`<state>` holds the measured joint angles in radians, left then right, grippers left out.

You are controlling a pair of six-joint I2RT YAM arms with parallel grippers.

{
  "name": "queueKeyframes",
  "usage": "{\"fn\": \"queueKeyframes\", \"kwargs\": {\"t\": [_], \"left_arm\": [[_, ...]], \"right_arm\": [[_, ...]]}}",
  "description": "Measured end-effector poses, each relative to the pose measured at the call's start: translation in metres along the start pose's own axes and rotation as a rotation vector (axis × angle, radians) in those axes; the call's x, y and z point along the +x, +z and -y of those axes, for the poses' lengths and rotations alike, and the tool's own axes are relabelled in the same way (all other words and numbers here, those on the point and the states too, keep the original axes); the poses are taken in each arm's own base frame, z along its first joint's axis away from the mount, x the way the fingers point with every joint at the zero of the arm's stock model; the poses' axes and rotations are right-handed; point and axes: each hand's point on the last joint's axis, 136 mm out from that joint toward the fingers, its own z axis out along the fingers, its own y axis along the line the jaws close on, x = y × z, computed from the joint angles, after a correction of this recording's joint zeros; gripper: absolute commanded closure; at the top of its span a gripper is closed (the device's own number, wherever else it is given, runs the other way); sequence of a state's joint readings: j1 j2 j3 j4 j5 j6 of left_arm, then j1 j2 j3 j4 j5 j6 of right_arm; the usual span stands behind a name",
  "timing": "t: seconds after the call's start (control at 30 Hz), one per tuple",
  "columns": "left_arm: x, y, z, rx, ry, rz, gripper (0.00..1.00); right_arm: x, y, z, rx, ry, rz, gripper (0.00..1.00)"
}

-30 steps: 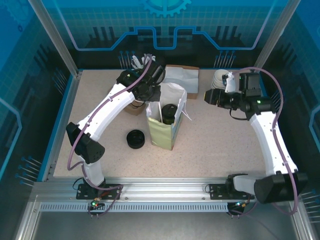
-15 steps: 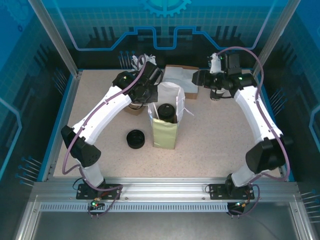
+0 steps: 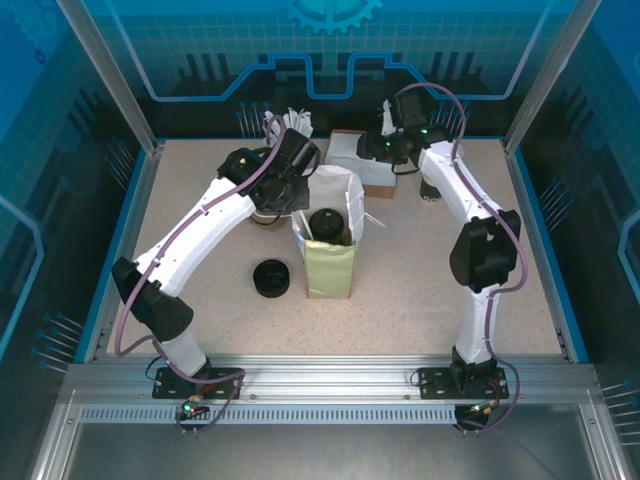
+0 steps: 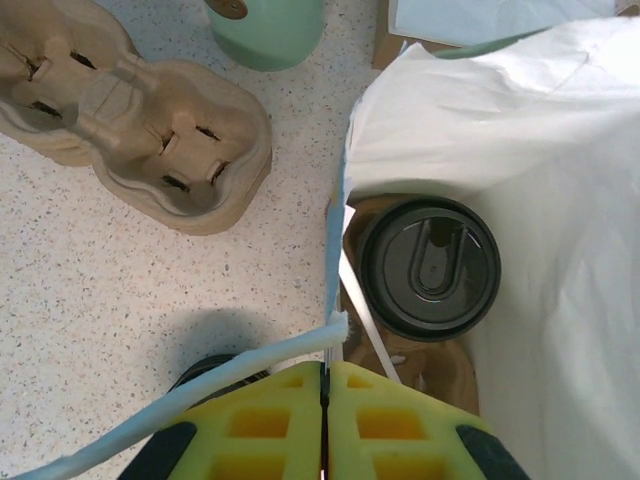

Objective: Pack the takeout coffee

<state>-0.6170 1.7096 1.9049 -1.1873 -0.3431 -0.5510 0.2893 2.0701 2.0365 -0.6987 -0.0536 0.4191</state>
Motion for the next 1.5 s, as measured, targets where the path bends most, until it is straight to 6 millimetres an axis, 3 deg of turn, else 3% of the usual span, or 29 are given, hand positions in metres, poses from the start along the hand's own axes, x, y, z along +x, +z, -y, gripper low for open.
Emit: {"fn": "queueKeyframes", "kwargs": {"t": [0.1,0.47,0.6,0.77,1.0,1.17,1.5], "left_arm": [[0.004,-0.001,0.000,0.012,-0.004,-0.006,0.78],[0.007,-0.014,0.002,0.073,-0.013,-0.009,0.60],[0.004,-0.037,0.003,0.137,-0.016,0.022,0.51],[-0.003,-0.074,0.004,0.225,-0.026,0.080,0.49],[-0.007,-0.118,-0.010,0.288,-0.041,0.172,0.46],[-0.007,-0.138,-0.020,0.310,-0.050,0.218,0.43],[0.006,-0.125,-0.039,0.256,-0.049,0.187,0.40]], "right_arm": [[0.000,0.020,0.003,0.037,-0.016,-0.008,0.44],[-0.005,0.071,0.032,0.197,-0.077,0.001,0.40],[-0.005,0.086,0.046,0.268,-0.110,0.002,0.37],[-0.008,0.106,0.054,0.309,-0.145,0.004,0.36],[-0.002,0.132,0.063,0.325,-0.191,-0.016,0.36],[0.008,0.148,0.069,0.338,-0.238,-0.046,0.35],[0.021,0.167,0.076,0.348,-0.296,-0.082,0.30]]}}
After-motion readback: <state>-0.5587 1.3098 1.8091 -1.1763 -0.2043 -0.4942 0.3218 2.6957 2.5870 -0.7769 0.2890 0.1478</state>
